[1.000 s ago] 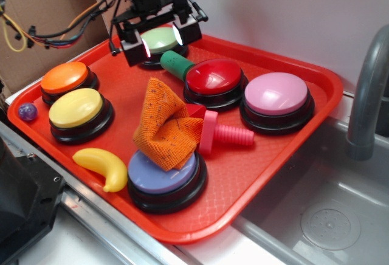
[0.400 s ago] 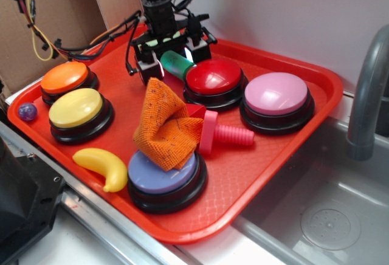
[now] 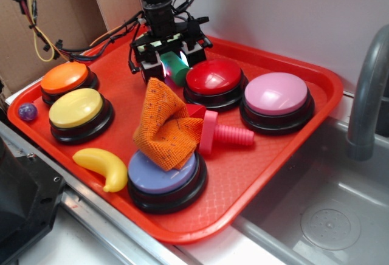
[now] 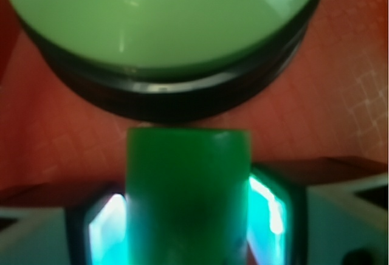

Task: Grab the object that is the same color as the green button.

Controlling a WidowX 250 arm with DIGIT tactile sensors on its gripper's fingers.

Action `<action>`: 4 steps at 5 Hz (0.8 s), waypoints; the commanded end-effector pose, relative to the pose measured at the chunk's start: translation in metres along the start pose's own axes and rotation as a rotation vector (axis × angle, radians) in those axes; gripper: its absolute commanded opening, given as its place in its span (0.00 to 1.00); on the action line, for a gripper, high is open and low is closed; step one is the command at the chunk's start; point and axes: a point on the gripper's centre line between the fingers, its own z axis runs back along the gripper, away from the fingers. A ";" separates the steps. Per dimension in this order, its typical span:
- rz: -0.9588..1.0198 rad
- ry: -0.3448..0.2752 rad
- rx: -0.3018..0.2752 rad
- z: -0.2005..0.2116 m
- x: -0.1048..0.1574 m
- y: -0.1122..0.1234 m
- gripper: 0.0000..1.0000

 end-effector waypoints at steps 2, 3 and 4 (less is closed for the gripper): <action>-0.617 -0.044 -0.030 0.091 -0.013 0.030 0.00; -0.842 -0.060 0.048 0.112 -0.022 0.061 0.00; -0.905 -0.065 0.073 0.117 -0.023 0.072 0.00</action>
